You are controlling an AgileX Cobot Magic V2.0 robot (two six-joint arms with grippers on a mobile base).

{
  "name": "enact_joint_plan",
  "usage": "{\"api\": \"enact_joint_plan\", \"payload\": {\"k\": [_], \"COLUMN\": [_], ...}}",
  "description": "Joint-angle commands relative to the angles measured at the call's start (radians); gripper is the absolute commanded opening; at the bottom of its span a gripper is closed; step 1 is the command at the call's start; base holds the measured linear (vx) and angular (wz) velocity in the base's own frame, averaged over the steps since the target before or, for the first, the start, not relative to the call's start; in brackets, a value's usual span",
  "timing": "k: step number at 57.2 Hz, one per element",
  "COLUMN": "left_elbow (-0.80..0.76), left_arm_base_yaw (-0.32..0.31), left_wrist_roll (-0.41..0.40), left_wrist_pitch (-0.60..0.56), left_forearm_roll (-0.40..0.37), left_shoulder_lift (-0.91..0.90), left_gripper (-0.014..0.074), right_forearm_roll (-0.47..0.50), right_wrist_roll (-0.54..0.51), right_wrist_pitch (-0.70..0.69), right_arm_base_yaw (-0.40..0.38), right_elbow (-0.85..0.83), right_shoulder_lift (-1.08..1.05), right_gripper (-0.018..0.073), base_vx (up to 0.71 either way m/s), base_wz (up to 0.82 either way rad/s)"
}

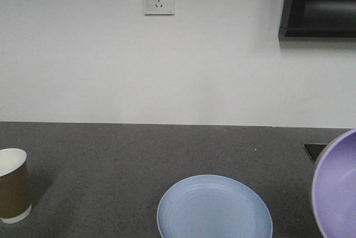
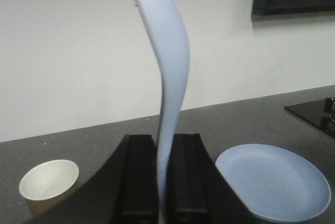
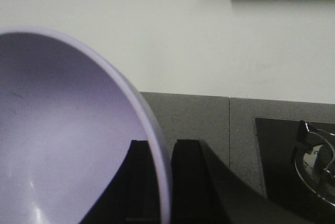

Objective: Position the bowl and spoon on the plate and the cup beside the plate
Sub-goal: 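Lower the lavender bowl onto the blue plate with the right gripper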

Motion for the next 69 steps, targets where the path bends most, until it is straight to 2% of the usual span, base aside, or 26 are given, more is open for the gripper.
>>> {"api": "enact_joint_plan", "payload": {"k": [1,69], "left_elbow": [-0.024,-0.024], "left_arm_base_yaw": [-0.002,-0.002], "left_wrist_roll": [-0.01,-0.01], "left_wrist_pitch": [-0.083,-0.097], "left_forearm_roll": [-0.006,-0.007], "left_shoulder_lift": [0.011,0.011], "left_gripper": [0.0,0.0], "right_forearm_roll": [0.003,0.004], "right_wrist_roll": [-0.007,-0.007], "right_wrist_pitch": [-0.091,-0.092], "right_arm_base_yaw": [0.001,0.001], "right_elbow": [-0.029,-0.029], "right_shoulder_lift": [0.004,0.004], "right_gripper": [-0.0008,-0.0008], "base_vx": [0.11,0.01], "base_wz": [-0.25,-0.01]}}
